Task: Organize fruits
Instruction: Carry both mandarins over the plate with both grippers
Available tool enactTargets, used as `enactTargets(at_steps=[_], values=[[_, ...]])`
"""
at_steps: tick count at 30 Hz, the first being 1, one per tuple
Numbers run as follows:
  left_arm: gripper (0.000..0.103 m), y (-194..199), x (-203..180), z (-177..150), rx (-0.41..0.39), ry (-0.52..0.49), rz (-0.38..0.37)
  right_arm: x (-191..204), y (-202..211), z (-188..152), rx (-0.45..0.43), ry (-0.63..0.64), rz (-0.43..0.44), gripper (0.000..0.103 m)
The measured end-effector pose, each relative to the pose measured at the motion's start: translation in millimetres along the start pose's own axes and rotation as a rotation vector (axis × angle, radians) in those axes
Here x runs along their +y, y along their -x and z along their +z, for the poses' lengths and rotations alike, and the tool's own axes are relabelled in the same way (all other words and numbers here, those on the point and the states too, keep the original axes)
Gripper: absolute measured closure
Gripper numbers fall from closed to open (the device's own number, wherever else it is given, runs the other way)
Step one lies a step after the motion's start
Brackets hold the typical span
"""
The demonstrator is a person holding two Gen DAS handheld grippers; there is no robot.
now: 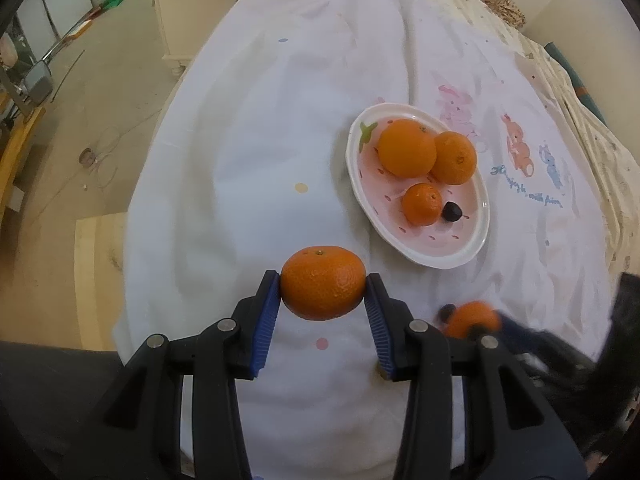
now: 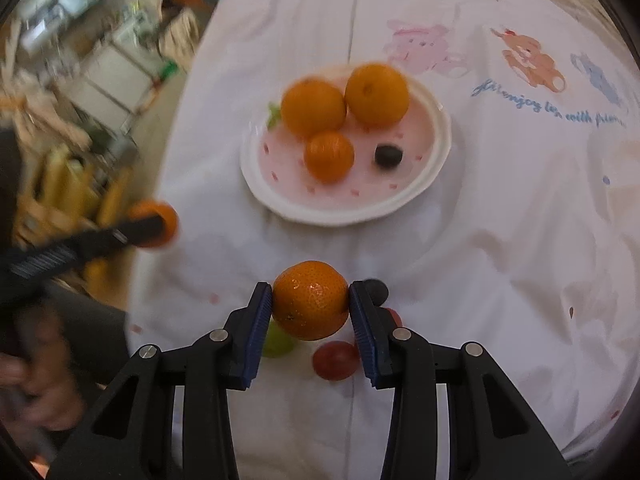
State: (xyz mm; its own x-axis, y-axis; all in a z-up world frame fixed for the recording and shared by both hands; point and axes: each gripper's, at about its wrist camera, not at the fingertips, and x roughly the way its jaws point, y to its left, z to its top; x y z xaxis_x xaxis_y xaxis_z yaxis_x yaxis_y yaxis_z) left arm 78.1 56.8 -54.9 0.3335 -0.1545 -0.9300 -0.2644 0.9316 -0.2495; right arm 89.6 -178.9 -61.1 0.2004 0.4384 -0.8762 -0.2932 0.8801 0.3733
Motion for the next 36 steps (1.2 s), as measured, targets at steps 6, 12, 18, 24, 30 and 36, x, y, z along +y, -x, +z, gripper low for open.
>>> enactTargets(at_steps=[6, 12, 18, 24, 30, 36], values=[[0.065, -3, 2, 1, -0.012, -0.001, 0.032, -22, 34, 7, -0.078, -0.067, 0.056, 0.061], [0.065, -2, -1, 1, -0.045, -0.028, 0.081, -39, 45, 9, -0.102, -0.087, 0.061, 0.061], [0.064, 8, -11, 9, -0.081, -0.081, 0.101, -56, 55, 18, -0.155, -0.141, 0.11, 0.061], [0.064, 16, -30, 34, -0.099, -0.147, 0.08, -68, 59, 38, -0.202, -0.163, 0.155, 0.061], [0.064, 1, -43, 60, -0.093, -0.188, 0.058, -79, 51, 62, -0.211, -0.174, 0.161, 0.061], [0.064, -25, -61, 71, -0.073, -0.256, 0.049, -87, 31, 83, -0.186, -0.178, 0.158, 0.061]])
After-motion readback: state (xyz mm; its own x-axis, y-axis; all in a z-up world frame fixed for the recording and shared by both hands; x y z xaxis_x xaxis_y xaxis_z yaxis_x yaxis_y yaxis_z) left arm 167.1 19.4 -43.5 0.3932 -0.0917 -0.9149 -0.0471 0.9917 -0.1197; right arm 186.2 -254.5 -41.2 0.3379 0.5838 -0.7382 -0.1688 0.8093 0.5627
